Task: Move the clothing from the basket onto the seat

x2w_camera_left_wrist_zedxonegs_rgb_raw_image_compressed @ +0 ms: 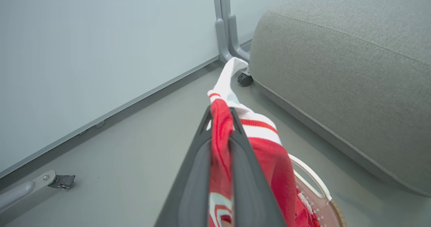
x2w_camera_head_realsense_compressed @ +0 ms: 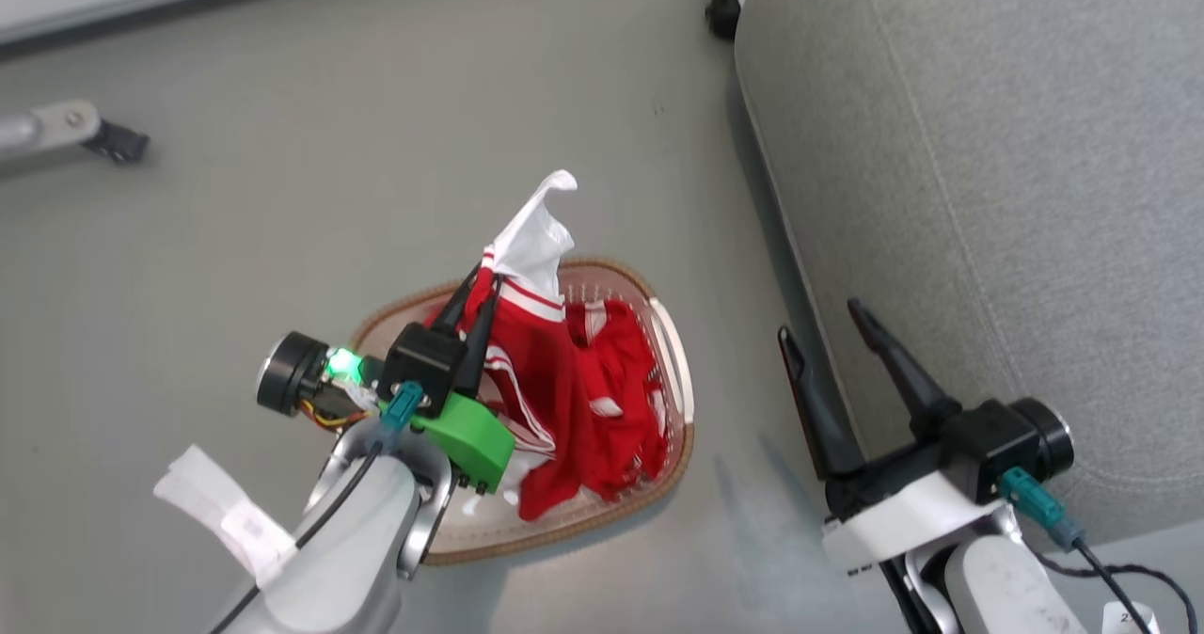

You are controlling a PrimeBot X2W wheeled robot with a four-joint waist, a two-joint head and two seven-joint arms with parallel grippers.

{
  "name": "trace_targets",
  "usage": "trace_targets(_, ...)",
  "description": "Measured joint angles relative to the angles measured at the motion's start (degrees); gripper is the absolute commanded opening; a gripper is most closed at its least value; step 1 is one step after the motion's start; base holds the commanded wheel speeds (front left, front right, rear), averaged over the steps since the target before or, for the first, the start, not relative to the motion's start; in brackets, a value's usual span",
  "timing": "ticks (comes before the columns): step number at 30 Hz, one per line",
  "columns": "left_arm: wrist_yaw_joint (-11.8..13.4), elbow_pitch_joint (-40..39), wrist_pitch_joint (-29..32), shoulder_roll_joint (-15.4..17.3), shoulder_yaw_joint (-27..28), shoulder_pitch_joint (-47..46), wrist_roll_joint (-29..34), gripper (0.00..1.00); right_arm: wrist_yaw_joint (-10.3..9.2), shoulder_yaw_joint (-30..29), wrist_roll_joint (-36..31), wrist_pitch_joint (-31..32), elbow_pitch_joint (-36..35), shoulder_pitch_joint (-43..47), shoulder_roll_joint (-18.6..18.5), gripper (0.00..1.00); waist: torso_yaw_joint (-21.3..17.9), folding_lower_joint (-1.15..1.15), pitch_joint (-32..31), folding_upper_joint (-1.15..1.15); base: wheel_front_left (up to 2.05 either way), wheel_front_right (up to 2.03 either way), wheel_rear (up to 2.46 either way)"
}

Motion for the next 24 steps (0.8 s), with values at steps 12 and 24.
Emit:
trace_targets(12, 1.03, -11.49, 0.0, 1.42, 2.03, 9.62, -0.48, 0.0, 0.0, 2.91, 0.87, 0.0, 2.69, 7.11, -0.01, 1.0, 0.79, 0.0, -14.36, 0.0, 0.0, 0.0, 0.0)
trace_targets(24, 0.52, -18.64, 0.94, 1.86, 0.07, 10.4, -0.48, 0.0, 0.0, 5.01, 1.41, 0.0, 3.66, 8.43, -0.01, 1.0, 1.82, 0.0, -20.25, 0.0, 0.0, 0.0, 0.0)
